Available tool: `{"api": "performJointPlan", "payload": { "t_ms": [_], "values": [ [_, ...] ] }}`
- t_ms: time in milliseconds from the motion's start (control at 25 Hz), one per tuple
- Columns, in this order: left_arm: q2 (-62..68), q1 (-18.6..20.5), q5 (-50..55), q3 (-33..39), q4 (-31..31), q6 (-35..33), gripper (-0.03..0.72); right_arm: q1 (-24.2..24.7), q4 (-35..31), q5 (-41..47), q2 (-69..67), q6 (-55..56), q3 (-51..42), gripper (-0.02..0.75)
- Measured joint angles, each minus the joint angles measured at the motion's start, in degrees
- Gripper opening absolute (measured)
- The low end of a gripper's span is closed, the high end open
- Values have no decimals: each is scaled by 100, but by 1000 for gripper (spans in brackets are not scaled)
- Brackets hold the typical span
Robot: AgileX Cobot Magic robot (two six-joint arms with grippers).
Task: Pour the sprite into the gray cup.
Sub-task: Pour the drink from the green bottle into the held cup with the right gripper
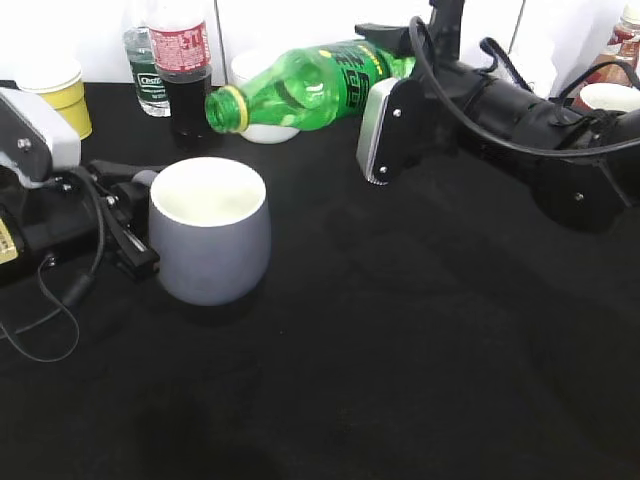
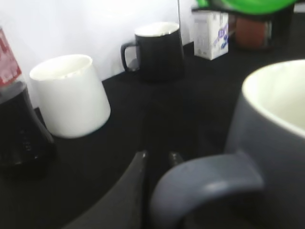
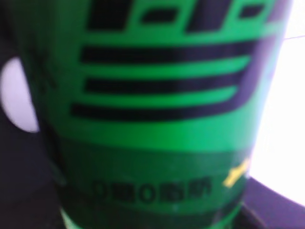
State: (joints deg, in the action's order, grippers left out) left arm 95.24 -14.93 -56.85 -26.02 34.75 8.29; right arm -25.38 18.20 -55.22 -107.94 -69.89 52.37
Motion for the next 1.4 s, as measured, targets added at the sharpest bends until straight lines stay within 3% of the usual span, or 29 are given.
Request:
{"api": "performJointPlan", "payload": {
  "t_ms": [320, 1400],
  "values": [
    [0, 0, 22, 0, 0, 0, 84, 0, -58, -182, 0, -916, 0, 405],
    [0, 0, -111, 0, 5, -10, 84, 0, -78, -243, 0, -977, 0, 405]
  ]
}}
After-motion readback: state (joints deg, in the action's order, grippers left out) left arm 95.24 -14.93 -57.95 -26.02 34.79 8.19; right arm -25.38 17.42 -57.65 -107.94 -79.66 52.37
